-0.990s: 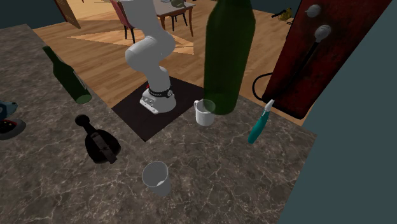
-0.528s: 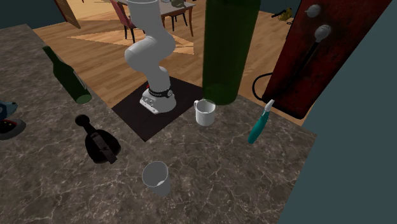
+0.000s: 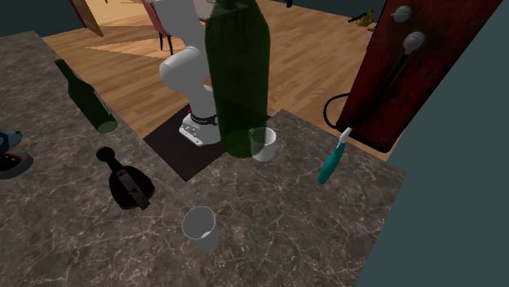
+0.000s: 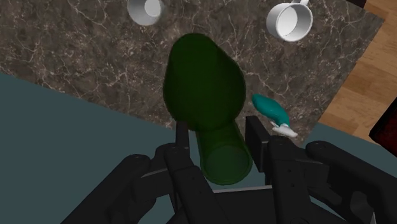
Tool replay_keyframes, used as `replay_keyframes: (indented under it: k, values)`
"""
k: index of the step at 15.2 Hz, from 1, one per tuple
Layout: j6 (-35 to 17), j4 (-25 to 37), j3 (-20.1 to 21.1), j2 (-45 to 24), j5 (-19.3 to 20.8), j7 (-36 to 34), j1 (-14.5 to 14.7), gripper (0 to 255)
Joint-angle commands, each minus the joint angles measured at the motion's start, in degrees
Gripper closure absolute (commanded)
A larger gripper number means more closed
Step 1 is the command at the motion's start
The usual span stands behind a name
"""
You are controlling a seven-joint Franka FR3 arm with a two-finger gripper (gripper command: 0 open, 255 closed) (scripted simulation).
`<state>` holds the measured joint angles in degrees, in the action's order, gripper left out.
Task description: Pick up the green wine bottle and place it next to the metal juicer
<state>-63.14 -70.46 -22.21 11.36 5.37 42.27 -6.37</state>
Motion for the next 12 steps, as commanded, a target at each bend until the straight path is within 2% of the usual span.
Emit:
replay_keyframes:
  k: [1, 6, 12]
  values:
    - [-2.6, -6.2, -0.4, 4.0, 1.6, 1.3, -0.6, 255]
    - [-7.0, -15.7, -3.3, 10.0, 4.5, 6.2, -2.7, 255]
    - [-11.4, -23.5, -8.0, 14.9, 7.9, 12.6, -5.0, 255]
